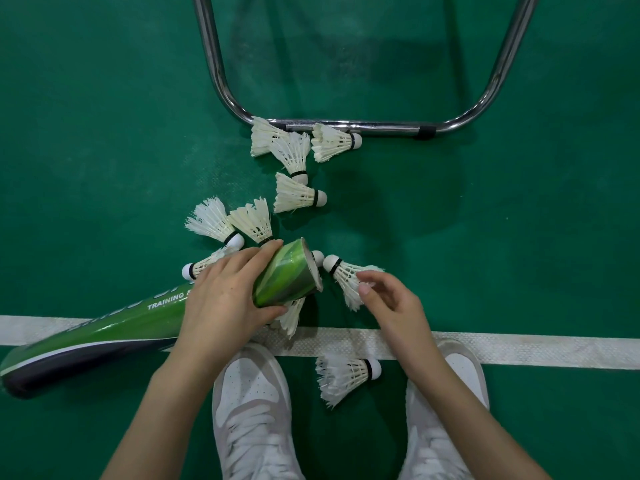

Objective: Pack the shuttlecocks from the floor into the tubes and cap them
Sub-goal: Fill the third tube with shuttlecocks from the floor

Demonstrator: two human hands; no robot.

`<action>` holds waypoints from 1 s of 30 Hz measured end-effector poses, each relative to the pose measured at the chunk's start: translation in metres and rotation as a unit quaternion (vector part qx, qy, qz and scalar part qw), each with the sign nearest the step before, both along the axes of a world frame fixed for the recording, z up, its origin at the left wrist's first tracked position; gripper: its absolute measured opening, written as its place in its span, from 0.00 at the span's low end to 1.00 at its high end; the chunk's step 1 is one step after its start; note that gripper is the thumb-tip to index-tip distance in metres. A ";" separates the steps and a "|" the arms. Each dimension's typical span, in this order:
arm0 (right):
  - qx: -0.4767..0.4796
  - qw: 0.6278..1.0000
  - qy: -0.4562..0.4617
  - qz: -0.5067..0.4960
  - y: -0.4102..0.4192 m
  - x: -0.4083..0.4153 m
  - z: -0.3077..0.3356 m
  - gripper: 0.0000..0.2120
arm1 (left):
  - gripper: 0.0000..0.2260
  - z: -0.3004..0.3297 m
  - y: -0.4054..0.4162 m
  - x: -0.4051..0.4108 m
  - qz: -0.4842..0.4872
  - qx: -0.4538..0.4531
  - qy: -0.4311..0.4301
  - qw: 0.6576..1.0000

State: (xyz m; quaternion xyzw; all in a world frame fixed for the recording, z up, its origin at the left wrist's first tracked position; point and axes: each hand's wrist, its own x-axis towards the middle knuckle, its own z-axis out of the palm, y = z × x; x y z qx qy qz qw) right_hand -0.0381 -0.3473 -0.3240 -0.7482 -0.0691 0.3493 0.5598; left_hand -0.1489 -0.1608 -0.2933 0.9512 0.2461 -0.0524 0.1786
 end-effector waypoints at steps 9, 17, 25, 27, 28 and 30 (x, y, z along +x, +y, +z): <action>0.035 0.997 -0.035 -0.062 0.002 0.008 0.014 0.06 | 0.39 0.001 -0.009 0.007 -0.025 -0.001 0.004 1.000; 0.060 0.992 -0.084 -0.066 0.006 0.007 0.024 0.10 | 0.40 0.004 -0.014 0.009 -0.040 0.016 0.001 0.999; 0.086 0.996 -0.015 -0.026 0.019 -0.004 0.022 0.12 | 0.42 0.001 -0.023 0.014 -0.057 0.037 -0.026 0.997; 0.085 0.996 -0.010 -0.015 0.021 -0.006 0.022 0.10 | 0.42 0.001 -0.023 0.015 -0.058 0.040 -0.029 0.997; 0.088 0.996 -0.007 -0.014 0.021 -0.006 0.022 0.08 | 0.42 0.000 -0.023 0.014 -0.058 0.042 -0.030 0.997; 0.095 0.995 0.000 -0.005 0.019 -0.006 0.022 0.05 | 0.42 0.001 -0.022 0.015 -0.057 0.042 -0.026 0.997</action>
